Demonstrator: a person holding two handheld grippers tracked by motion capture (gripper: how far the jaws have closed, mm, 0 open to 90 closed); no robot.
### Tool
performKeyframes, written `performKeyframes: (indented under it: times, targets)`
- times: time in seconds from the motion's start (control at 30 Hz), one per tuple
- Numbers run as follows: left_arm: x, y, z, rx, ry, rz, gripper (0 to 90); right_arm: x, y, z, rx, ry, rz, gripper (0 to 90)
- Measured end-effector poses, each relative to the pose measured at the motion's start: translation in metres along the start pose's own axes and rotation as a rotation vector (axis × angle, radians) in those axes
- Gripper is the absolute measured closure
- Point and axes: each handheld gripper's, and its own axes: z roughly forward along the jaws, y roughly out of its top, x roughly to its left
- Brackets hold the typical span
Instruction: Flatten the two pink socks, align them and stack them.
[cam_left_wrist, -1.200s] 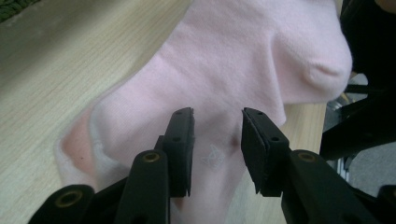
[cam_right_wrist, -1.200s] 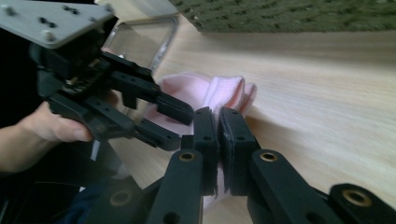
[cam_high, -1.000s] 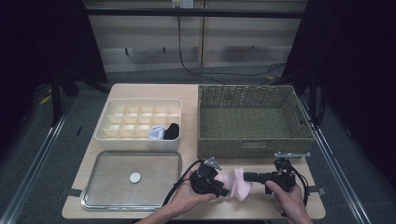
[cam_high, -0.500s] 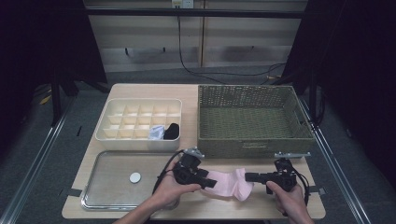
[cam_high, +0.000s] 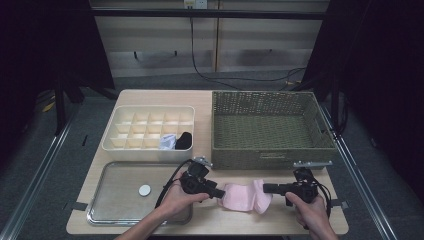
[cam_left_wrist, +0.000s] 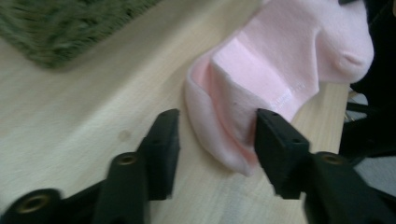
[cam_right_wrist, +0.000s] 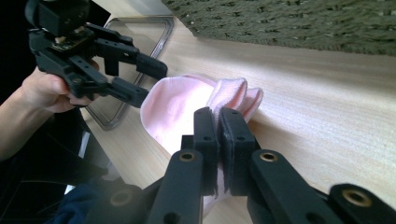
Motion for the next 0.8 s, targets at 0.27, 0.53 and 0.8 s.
performKeyframes:
  times: [0.27,0.53,0.8]
  targets:
    - [0.002,-0.003,0.003,-0.004,-0.047,-0.031,73.0,0.008,0.008,0.005,0.013,0.003,-0.021,85.7]
    - [-0.002,-0.005,0.009,0.0,-0.059,-0.038,74.6,0.019,0.021,0.022,0.048,0.01,-0.051,85.6]
    - [-0.007,-0.003,0.013,0.009,-0.044,-0.05,76.6,0.032,0.031,0.044,0.087,0.042,-0.085,85.4]
